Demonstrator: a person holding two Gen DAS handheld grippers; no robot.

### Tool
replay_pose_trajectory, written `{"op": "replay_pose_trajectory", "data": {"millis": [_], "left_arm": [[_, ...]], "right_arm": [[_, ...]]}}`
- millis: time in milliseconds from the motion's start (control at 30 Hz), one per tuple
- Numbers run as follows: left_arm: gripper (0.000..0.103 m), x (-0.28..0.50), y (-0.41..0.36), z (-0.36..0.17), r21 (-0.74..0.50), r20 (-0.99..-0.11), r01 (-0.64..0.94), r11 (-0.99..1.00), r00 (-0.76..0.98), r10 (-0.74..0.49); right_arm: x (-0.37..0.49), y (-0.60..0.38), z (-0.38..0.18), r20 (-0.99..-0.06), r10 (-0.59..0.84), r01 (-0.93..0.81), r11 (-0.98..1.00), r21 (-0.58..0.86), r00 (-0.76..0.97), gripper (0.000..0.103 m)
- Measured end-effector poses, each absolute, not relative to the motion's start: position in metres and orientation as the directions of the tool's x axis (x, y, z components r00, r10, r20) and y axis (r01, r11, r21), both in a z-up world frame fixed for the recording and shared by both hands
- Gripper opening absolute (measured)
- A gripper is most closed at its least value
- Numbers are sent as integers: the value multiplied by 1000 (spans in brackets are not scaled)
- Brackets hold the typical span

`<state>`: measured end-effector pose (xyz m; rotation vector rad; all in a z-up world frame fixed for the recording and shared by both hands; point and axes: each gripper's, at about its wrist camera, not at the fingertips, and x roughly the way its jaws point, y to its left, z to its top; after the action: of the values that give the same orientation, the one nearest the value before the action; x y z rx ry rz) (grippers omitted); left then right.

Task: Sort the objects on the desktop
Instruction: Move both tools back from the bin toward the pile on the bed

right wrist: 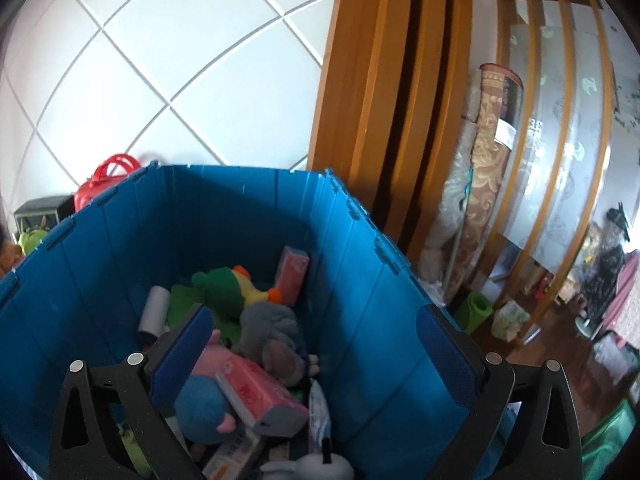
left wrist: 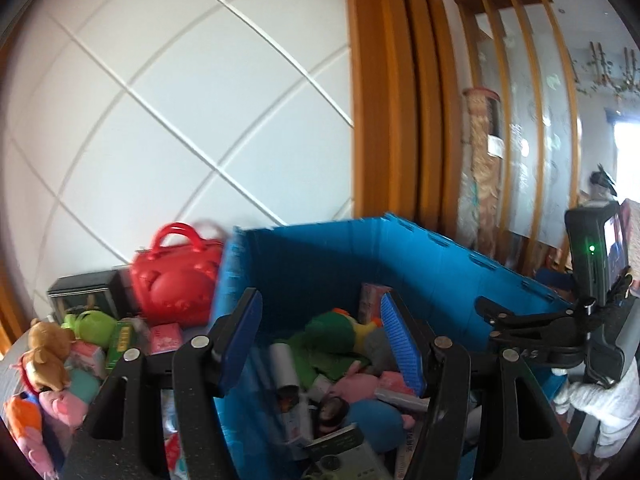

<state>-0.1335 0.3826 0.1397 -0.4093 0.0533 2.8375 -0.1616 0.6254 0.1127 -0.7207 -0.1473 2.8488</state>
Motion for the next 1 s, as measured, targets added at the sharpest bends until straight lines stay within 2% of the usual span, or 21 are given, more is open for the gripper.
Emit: {"op": "replay_pose_trajectory", "data": {"millis": [100, 300, 400, 600, 733, 833, 1000], "left_arm": [[61, -123, 353, 141, -10, -274, -184, -983, -945, 179], [61, -109, 279, 131, -18, -354, -23, -1000, -935, 28], [61, -105, 236, 117, 6, -409, 131, -991, -904, -122], [61, -90, 146, 78, -1, -542, 341, -940, -790, -286], [61, -87, 85, 33, -22, -659, 438, -899, -682, -316], [61, -84, 61, -1, -22, -720, 453, -891, -626, -300], [61, -89, 51, -68, -72, -781, 405, -911, -591, -201]], "right_arm": [[-155, 611, 115, -466, 108, -79, -993, -83, -878, 103], [-128, 537, 138, -332, -127, 146, -989, -33, -935, 103], [-124, 494, 141, -297, -240, 255, -967, -12, -924, 103], [-117, 405, 136, -293, -429, 446, -895, 8, -855, 103], [-111, 349, 125, -325, -503, 534, -845, -9, -801, 103], [-108, 314, 108, -344, -555, 589, -808, 8, -757, 103], [-115, 265, 53, -474, -536, 608, -794, 2, -698, 103]]}}
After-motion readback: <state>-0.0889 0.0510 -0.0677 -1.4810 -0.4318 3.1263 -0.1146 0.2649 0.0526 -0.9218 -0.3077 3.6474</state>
